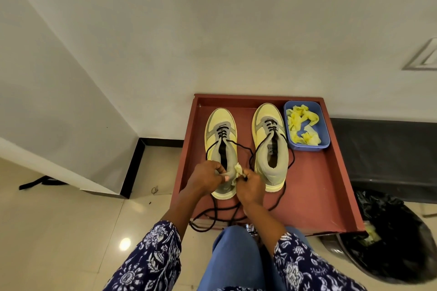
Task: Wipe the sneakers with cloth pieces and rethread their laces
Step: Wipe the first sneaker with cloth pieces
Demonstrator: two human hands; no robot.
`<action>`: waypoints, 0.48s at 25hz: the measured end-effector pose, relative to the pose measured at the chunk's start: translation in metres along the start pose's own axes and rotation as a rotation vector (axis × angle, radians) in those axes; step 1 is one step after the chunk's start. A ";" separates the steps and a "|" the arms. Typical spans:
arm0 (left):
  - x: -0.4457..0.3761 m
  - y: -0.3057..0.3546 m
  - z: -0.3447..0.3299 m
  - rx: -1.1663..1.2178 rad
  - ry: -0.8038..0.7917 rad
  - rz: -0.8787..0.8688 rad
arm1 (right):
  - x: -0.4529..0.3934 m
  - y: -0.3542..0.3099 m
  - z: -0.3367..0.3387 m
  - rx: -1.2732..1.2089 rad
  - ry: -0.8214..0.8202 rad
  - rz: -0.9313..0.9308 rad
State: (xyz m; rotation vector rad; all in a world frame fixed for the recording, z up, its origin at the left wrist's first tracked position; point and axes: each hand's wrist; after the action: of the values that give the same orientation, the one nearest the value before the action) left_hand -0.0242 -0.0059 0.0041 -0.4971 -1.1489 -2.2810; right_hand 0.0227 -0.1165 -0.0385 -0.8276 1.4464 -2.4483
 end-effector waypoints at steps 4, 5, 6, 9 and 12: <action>0.002 -0.001 -0.001 0.017 0.006 -0.029 | -0.018 -0.010 0.002 -0.018 0.030 -0.014; 0.002 -0.001 -0.001 0.022 0.006 -0.031 | -0.023 -0.014 0.003 -0.002 0.025 -0.020; 0.002 -0.002 -0.001 0.026 0.004 -0.031 | -0.028 -0.017 0.005 0.022 0.015 -0.024; 0.002 -0.003 0.000 0.025 0.001 -0.031 | -0.038 -0.030 0.009 0.096 -0.031 0.001; 0.000 -0.005 -0.002 0.017 0.013 -0.048 | -0.038 -0.034 0.011 0.166 -0.088 0.052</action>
State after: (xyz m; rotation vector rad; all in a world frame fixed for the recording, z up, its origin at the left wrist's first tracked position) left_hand -0.0274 -0.0054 -0.0005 -0.4521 -1.1854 -2.3097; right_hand 0.0646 -0.0909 -0.0195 -0.8391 1.2005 -2.4216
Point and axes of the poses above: each hand's wrist, its own x-axis away from the middle knuckle, its own z-axis out of the back of the hand, y = z × x, and after that the axes turned 11 degrees about -y, right-handed
